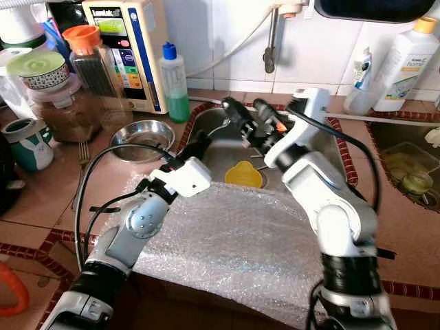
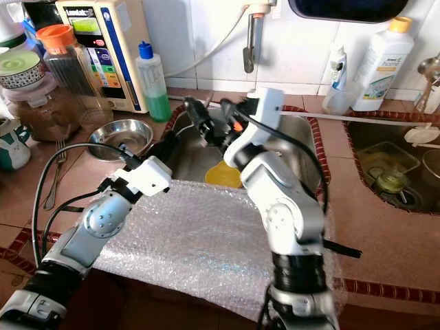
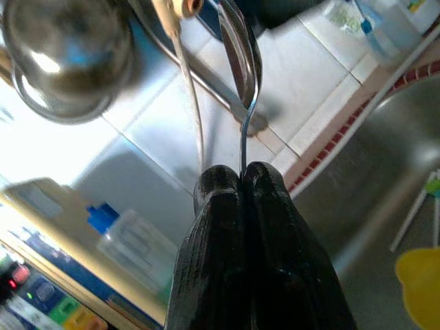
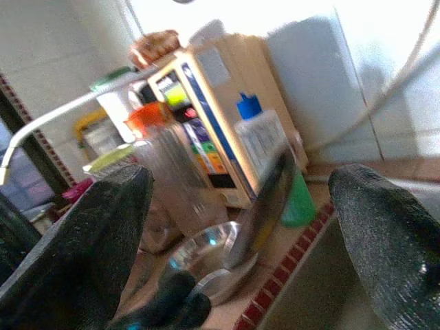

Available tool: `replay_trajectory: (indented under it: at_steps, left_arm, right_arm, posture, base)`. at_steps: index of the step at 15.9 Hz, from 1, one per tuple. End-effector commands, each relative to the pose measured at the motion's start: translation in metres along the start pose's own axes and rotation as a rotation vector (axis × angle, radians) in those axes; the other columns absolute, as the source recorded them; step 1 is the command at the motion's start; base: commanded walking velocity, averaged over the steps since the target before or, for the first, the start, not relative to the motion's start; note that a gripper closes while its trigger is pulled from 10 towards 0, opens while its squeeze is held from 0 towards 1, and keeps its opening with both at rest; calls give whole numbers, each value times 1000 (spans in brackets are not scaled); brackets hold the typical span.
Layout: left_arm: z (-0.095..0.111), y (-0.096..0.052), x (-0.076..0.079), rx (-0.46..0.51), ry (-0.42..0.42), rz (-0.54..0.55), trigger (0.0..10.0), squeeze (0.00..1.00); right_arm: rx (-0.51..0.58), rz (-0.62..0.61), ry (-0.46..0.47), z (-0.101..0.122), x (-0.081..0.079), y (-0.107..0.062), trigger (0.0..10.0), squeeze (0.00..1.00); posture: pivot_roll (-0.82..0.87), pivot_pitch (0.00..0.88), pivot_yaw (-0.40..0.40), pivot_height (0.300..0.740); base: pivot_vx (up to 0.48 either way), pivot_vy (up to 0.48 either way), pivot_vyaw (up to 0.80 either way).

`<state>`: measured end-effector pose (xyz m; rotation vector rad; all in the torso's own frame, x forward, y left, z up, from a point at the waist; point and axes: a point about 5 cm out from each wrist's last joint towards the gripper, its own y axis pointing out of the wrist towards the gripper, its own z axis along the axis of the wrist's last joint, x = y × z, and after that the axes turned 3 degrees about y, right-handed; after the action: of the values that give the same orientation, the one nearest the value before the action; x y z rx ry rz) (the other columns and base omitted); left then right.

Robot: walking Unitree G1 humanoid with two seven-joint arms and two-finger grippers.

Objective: Kitchen organization

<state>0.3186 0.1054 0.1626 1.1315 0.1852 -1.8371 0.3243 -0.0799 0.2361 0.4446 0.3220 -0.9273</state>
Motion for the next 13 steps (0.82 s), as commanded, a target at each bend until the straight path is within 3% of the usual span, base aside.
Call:
replay_trajectory:
  at_steps: [1,4,5,6,13]
  left_arm:
    - [5,4,-1,40,32,4,0,0]
    - [9,5,1,59,45,8,0,0]
    - [9,5,2,62,45,11,0,0]
    - [9,4,3,63,45,13,0,0]
    - [10,4,6,72,61,2,0,0]
  right_arm:
    - [-28,-42,32,-3,3,5,10000,0]
    - [-38,-129,67,-5,12,9,10000,0]
    - [-27,-188,89,-3,19,12,4157,0]
    - [-15,-235,109,-1,24,14,0,0]
    - [-14,-376,165,3,38,26,0,0]
  posture:
    - [30,25,87,740]
    - [29,27,83,740]
    - [30,28,81,740]
    - [31,28,81,740]
    - [31,29,81,740]
  base:
    - [0,0,0]
    - [0,0,0]
    - [0,0,0]
    - [0,0,0]
    - [0,0,0]
